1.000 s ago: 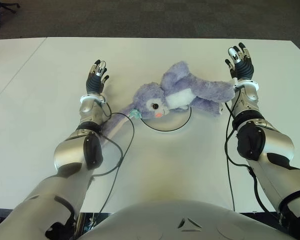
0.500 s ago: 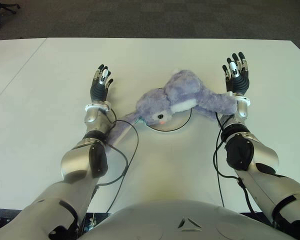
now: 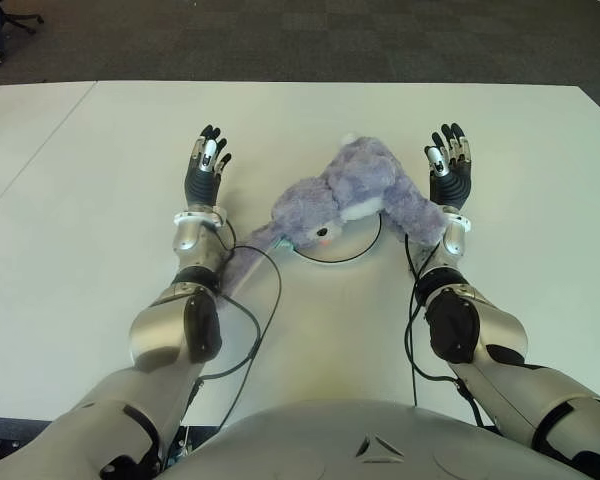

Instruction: Put the doll into the plate.

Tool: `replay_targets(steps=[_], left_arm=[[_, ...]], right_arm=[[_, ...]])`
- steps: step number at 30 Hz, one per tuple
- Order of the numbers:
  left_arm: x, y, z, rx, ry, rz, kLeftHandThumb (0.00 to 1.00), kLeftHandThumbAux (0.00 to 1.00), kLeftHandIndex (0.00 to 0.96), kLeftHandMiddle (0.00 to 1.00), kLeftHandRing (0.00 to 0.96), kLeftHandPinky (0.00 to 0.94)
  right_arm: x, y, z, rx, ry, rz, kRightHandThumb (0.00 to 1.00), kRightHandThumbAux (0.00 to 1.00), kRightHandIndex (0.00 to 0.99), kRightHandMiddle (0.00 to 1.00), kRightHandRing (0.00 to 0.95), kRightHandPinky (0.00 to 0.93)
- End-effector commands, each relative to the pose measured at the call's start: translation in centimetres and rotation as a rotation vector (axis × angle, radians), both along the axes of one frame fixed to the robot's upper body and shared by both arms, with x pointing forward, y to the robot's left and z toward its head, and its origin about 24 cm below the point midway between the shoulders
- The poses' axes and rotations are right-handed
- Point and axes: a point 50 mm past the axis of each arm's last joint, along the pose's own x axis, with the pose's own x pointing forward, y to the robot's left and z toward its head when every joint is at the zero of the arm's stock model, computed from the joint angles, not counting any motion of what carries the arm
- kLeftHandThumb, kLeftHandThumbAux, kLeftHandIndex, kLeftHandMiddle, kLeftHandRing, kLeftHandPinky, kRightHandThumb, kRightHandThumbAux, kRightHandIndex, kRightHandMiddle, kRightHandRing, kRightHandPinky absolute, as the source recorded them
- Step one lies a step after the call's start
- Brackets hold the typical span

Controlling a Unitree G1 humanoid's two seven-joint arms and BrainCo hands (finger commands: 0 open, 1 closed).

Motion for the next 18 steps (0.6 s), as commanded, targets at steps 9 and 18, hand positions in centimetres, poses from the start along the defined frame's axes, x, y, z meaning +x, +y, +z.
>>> replay_targets(steps=[9,18], left_arm=[[-5.6,-4.2,-7.6,-0.176,0.36,0.032,0.0,0.526,0.088,0.084,0.06,0.073],[-5.3,-4.0,-7.6,-0.095,0.402,0.045,0.0,0.574,0.079,0.081,0.067,0.087]], right_arm=[[-6.1,4.2,-9.4,0.033,0.483,0.111,0.0,0.608,0.068,0.038,0.023,0.02],[-6.4,4.0,-10.2,-0.006,0.576,0.12,0.0,0.598,0.061,0.032,0.011,0.02]])
